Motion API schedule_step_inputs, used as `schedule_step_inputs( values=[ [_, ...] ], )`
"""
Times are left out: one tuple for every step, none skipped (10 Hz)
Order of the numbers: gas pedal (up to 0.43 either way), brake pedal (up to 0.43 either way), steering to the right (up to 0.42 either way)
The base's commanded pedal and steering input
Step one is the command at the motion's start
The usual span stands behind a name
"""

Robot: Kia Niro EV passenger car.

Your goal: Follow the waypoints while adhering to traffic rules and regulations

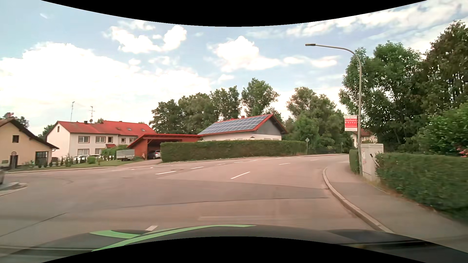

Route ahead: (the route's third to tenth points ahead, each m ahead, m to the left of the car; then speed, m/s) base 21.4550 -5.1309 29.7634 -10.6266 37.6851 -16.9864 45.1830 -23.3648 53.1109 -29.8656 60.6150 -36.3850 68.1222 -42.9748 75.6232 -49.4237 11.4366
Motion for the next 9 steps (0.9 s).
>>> schedule_step_inputs(
  values=[
    [0.067,0.000,0.126],
    [0.067,0.000,0.126],
    [0.067,0.000,0.127],
    [0.067,0.000,0.126],
    [0.079,0.000,0.127],
    [0.079,0.000,0.128],
    [0.087,0.000,0.129],
    [0.098,0.000,0.130],
    [0.098,0.000,0.134]
  ],
)
